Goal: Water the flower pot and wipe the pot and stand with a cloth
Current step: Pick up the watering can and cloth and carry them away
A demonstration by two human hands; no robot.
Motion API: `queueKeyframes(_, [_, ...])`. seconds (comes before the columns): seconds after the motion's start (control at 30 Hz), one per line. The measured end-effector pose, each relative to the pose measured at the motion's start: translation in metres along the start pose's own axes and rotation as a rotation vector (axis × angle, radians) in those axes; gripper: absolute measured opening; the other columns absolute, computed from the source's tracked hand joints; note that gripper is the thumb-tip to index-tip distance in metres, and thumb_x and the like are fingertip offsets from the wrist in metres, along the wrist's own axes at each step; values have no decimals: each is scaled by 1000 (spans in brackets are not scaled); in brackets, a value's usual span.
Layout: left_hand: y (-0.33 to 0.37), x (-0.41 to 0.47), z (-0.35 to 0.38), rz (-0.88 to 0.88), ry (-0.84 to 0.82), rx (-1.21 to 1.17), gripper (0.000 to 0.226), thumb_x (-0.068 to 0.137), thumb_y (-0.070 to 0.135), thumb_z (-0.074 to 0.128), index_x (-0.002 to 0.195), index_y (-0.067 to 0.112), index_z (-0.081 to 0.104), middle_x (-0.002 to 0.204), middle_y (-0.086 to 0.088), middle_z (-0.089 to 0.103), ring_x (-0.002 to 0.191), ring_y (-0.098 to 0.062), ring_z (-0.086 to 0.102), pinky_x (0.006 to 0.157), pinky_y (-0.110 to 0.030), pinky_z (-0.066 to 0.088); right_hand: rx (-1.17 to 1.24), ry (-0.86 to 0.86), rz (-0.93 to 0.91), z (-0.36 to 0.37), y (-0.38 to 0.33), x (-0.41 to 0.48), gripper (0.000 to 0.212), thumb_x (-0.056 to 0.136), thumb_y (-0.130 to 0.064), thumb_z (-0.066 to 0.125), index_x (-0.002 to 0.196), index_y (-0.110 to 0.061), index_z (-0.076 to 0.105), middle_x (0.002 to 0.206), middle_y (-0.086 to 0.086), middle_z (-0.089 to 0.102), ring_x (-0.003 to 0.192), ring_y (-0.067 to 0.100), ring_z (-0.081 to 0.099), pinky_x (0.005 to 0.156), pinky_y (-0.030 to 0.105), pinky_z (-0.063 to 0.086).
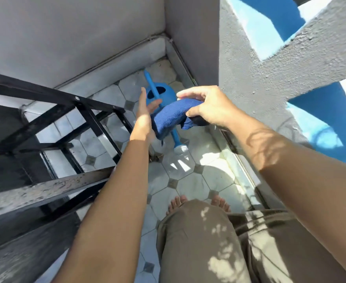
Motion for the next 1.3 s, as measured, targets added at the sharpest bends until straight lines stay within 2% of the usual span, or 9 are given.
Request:
queueKeyframes(0.17, [6, -20, -2, 134, -188, 110, 68, 77, 54, 71, 125, 8, 61, 122, -12, 70, 114, -28, 66, 96, -40, 53, -220, 92, 23, -4, -6, 24, 49, 70, 0, 78, 114, -21, 72, 110, -3, 73, 104, 11, 68, 97, 24, 51])
queueKeyframes(0.33, [17, -23, -23, 368, 180, 409, 39, 75, 9, 80, 109, 1, 65, 98, -8, 70, 87, -21, 66, 73, -26, 55, -595, 154, 122, -2, -2, 41, 38, 67, -18, 84, 103, -16, 72, 106, 10, 72, 94, 26, 68, 81, 28, 54])
queueKeyframes(0.5, [43, -8, -26, 426, 445, 407, 39, 77, 18, 80, 109, 3, 65, 103, -10, 70, 83, -20, 62, 78, -27, 54, -584, 107, 97, 13, -18, 76, 33, 80, -19, 78, 110, -10, 69, 109, 13, 72, 101, 30, 68, 86, 29, 54])
queueKeyframes(0.6, [65, 8, -27, 444, 521, 444, 61, 80, 22, 77, 134, 13, 51, 132, -7, 60, 114, -22, 60, 94, -25, 47, -527, 173, -2, 18, -27, 98, 47, 85, -15, 72, 130, -13, 59, 127, 13, 65, 116, 28, 62, 97, 30, 48])
queueKeyframes(0.73, [49, 30, -21, 369, 359, 739, 80, 88, 11, 66, 154, 21, 23, 155, -7, 37, 139, -26, 41, 111, -33, 37, -611, -21, 6, 44, -9, 104, 57, 94, -13, 57, 148, -16, 40, 146, 11, 52, 131, 29, 51, 106, 30, 38])
queueKeyframes(0.87, [13, 26, -1, 273, 139, 975, 82, 94, 14, 58, 157, 22, 7, 160, -12, 26, 139, -30, 38, 98, -25, 38, -612, -183, 47, 60, 20, 74, 60, 94, -4, 51, 151, -17, 38, 151, 12, 44, 137, 29, 44, 104, 25, 35])
queueKeyframes(1.0, [15, -12, -1, 310, 150, 991, 67, 98, 17, 52, 154, 11, 18, 155, -13, 35, 138, -30, 40, 88, -17, 34, -578, -129, 52, 50, 18, 29, 54, 98, -10, 47, 150, -19, 39, 150, 11, 47, 135, 31, 46, 103, 27, 36])
queueKeyframes(1.13, [40, -85, 0, 359, 279, 1073, 64, 97, 37, 50, 152, 13, 28, 149, -15, 44, 137, -32, 42, 110, -37, 34, -564, -41, -16, 23, -27, -24, 49, 102, -18, 43, 150, -19, 38, 156, 6, 38, 143, 28, 36, 114, 35, 29])
queueKeyframes(1.3, [79, -236, 37, 520, 212, 1146, 63, 97, 36, 50, 151, 9, 32, 155, -15, 36, 143, -27, 34, 116, -33, 24, -528, 73, 15, -16, -114, -122, 50, 101, -27, 44, 151, -30, 37, 163, 7, 24, 149, 27, 21, 118, 43, 25])
Point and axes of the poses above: each hand's wrist, its own x-axis towards the middle knuckle, its own z-axis out of the palm, y = z × x, the point moved 6 cm from there along x, towards the middle knuckle
